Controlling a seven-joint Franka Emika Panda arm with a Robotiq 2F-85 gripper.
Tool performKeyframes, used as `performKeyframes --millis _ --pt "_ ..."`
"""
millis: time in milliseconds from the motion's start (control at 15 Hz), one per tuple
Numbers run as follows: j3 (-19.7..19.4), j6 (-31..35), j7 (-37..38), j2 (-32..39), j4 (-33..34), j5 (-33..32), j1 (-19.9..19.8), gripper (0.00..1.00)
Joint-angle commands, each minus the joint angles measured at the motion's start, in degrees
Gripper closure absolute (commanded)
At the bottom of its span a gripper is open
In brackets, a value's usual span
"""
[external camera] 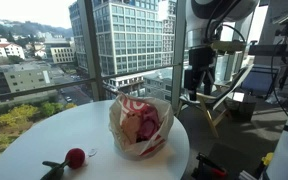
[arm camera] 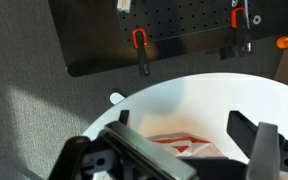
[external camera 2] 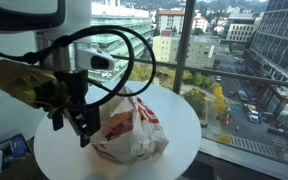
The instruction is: Take the items out of the white plastic bag.
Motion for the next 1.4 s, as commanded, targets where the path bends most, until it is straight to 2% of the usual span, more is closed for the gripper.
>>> performKeyframes --millis 0,667,933,1133,1333 --pt "0.07 -0.08 -0.06 0.03 0.08 0.06 -0.08 0.00" --pt "-0.09 0.21 0.21 1.35 0.29 0.92 0.28 0.00" --pt "1.27 4.28 -1.16 8.99 0.61 5.98 5.78 0.00" --pt "2.70 14.52 -1.85 17.76 2.42 10.81 10.09 0.00" --pt "3.64 27.72 -2.74 27.98 4.85 14.05 12.47 0.00"
